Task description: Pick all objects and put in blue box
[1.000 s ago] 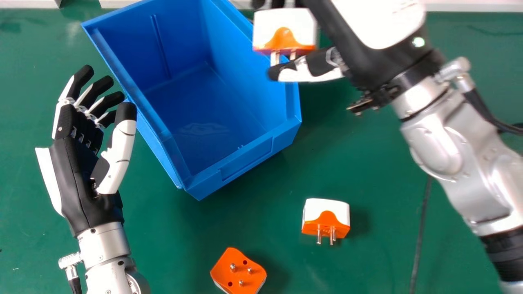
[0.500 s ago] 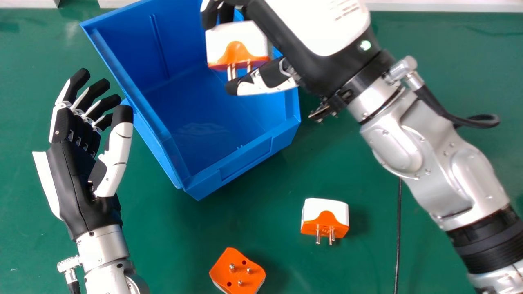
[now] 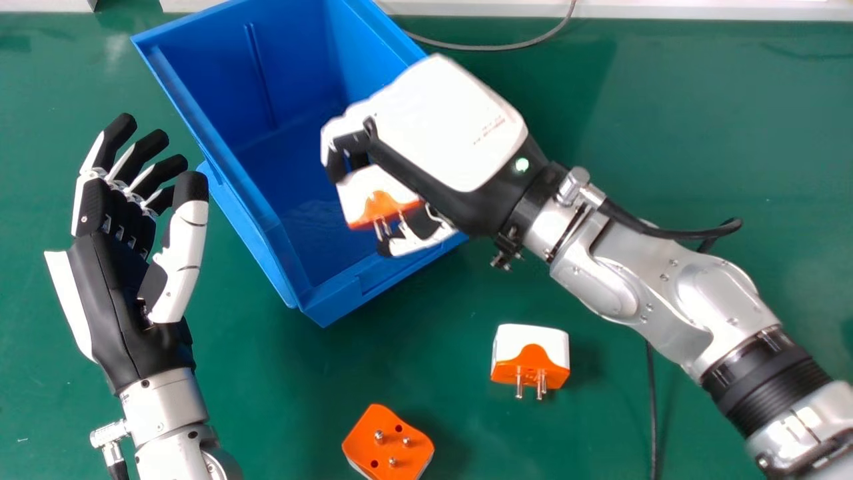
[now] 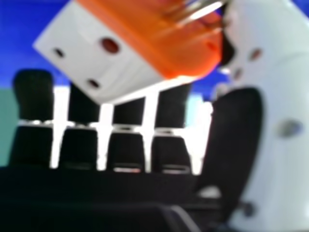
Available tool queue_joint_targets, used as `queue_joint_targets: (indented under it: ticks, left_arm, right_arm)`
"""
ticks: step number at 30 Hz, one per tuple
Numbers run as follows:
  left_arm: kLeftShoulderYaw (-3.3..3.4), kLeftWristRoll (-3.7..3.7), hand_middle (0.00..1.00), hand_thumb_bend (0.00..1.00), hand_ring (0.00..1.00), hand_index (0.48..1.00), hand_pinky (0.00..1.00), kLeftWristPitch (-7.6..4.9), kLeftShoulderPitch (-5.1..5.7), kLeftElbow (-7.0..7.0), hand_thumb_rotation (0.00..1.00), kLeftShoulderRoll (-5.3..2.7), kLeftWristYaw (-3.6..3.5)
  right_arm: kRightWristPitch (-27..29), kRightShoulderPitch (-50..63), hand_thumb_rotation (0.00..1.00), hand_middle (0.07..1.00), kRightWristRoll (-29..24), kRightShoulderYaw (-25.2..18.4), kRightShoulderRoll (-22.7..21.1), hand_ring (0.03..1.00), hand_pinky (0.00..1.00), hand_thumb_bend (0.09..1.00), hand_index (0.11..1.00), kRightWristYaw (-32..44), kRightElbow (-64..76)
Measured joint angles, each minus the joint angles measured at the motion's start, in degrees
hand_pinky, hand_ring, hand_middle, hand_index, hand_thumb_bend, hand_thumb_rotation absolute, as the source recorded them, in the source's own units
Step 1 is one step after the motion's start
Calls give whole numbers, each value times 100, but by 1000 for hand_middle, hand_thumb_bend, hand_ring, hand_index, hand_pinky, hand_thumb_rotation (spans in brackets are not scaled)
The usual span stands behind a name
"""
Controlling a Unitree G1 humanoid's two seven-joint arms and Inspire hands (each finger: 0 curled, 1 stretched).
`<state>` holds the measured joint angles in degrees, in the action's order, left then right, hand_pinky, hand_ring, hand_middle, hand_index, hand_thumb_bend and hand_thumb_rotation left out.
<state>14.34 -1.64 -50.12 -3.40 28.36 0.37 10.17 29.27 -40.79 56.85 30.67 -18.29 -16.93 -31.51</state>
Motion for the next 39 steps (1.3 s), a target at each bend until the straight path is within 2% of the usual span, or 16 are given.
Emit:
queue_joint_targets:
  ticks: [4, 6, 9, 21, 33, 38, 39]
  left_arm:
    - [3, 12, 763, 674, 701, 803, 643, -5, -6, 2, 453, 1, 0]
    - [10, 52, 763, 674, 701, 803, 643, -7, -6, 2, 454, 6, 5]
    - [10, 73, 763, 670, 701, 803, 642, -9, -6, 2, 454, 7, 8]
    - [5, 82, 765, 669, 700, 807, 641, -1, -5, -28, 452, 2, 10]
    - [15, 106, 763, 671, 699, 806, 639, -15, -3, 13, 454, -1, 17]
    - [20, 105, 763, 672, 699, 803, 639, -35, -3, 34, 451, -1, 17]
    - [31, 105, 763, 673, 699, 803, 639, -40, -3, 38, 450, 0, 18]
  right_arm:
    - [64, -265, 0, 462, 163, 151, 30, 397, 285, 515, 516, -506, -665]
    - [132, -382, 0, 463, 219, 240, 41, 399, 291, 516, 516, -815, -930]
    - [171, -494, 0, 460, 245, 376, 103, 398, 293, 516, 519, -1153, -1201]
    - [284, -592, 0, 487, 235, 506, 122, 431, 320, 505, 524, -1377, -1306]
    - [-64, -951, 0, 508, 208, 484, 413, 449, 327, 500, 508, -1493, -1343]
    - [-684, -1021, 0, 521, 248, 508, 525, 450, 318, 496, 516, -1158, -1263]
    - [-827, -1020, 24, 564, 308, 530, 519, 493, 359, 500, 512, -1120, -1227]
